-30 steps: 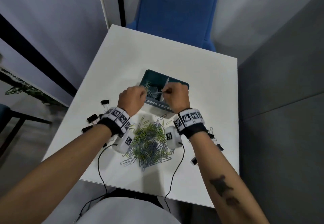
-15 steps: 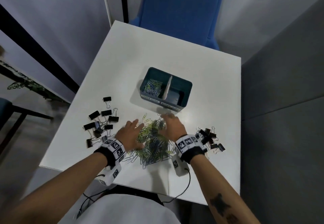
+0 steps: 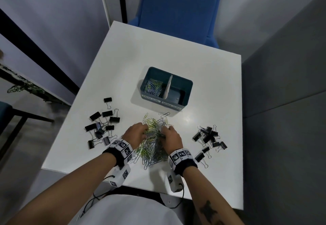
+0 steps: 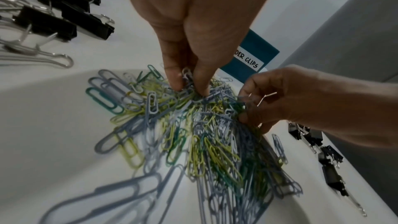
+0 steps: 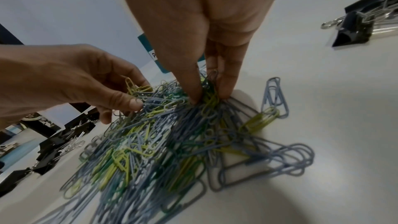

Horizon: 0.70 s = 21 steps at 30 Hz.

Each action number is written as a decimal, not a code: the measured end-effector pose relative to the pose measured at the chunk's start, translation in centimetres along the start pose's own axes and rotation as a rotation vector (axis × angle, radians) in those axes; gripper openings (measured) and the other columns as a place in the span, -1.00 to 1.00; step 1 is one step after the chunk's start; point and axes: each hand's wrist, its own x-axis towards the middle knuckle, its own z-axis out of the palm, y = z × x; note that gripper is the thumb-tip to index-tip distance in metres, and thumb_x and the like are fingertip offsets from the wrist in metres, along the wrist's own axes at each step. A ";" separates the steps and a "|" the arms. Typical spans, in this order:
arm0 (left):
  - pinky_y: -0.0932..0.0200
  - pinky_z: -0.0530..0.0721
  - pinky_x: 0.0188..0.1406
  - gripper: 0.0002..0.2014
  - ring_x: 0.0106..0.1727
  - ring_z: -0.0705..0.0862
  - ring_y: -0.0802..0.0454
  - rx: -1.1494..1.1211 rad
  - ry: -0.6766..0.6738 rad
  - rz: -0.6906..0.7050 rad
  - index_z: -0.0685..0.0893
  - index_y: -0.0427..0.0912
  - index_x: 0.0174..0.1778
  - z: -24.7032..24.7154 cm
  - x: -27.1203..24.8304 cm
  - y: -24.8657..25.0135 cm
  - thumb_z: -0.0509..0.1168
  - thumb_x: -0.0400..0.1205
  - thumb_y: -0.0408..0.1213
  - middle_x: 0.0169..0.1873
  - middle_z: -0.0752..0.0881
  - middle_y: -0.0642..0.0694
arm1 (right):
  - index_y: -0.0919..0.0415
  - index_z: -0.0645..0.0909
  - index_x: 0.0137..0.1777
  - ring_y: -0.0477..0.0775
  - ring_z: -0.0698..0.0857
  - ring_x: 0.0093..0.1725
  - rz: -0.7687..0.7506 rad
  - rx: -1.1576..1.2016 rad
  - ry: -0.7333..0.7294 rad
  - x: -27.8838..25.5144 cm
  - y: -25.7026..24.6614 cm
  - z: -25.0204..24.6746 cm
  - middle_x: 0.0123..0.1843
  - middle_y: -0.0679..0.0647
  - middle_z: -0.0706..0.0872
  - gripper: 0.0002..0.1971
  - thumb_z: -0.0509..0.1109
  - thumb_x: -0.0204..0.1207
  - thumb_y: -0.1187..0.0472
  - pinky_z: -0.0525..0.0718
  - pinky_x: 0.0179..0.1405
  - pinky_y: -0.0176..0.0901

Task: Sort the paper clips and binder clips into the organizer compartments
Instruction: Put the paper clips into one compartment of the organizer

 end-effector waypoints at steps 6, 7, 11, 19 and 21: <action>0.08 0.66 -0.08 -0.77 -0.12 0.68 -0.06 -0.147 0.103 0.053 0.74 -0.19 0.09 -2.6 -0.2 1.0 0.47 0.52 -0.32 -0.10 0.75 -0.15 | 0.21 0.72 -0.16 0.19 0.69 -0.14 -0.005 0.085 0.004 -0.2 1.0 -1.3 -0.16 0.14 0.77 -0.89 0.42 0.40 0.40 0.62 -0.18 -0.09; 0.07 0.67 -0.10 -0.78 -0.14 0.69 -0.06 -0.169 0.117 0.070 0.75 -0.21 0.07 -3.3 -0.2 1.3 0.47 0.52 -0.34 -0.12 0.75 -0.15 | 0.20 0.73 -0.19 0.17 0.70 -0.16 -0.011 0.092 0.005 -0.3 1.1 -1.6 -0.19 0.12 0.78 -0.92 0.45 0.40 0.37 0.62 -0.19 -0.11; 0.02 0.71 -0.03 -0.79 -0.10 0.71 0.01 -0.233 0.186 0.151 0.75 -0.21 0.09 -7.0 0.1 3.2 0.46 0.54 -0.31 -0.06 0.77 -0.12 | 0.13 0.74 -0.30 0.07 0.70 -0.26 -0.029 0.144 0.048 -1.0 1.4 -2.9 -0.30 0.04 0.78 -0.91 0.52 0.37 0.31 0.66 -0.24 -0.13; 0.49 0.54 -0.14 -0.81 -0.17 0.68 0.15 -0.271 0.397 0.247 0.76 -0.16 0.07 -16.3 3.3 8.3 0.45 0.55 -0.28 -0.12 0.74 0.03 | 0.13 0.78 -0.25 0.00 0.73 -0.25 -0.094 0.167 0.129 -2.1 0.5 -7.3 -0.26 0.02 0.81 -0.91 0.56 0.35 0.35 0.70 -0.18 -0.17; 0.38 0.58 -0.11 -0.81 -0.16 0.68 0.11 -0.252 0.447 0.266 0.77 -0.16 0.06 -17.9 4.9 9.0 0.46 0.54 -0.27 -0.12 0.77 0.00 | 0.11 0.80 -0.21 -0.02 0.73 -0.23 -0.099 0.168 0.156 -1.9 0.0 -8.8 -0.23 0.01 0.82 -0.91 0.58 0.35 0.32 0.68 -0.15 -0.23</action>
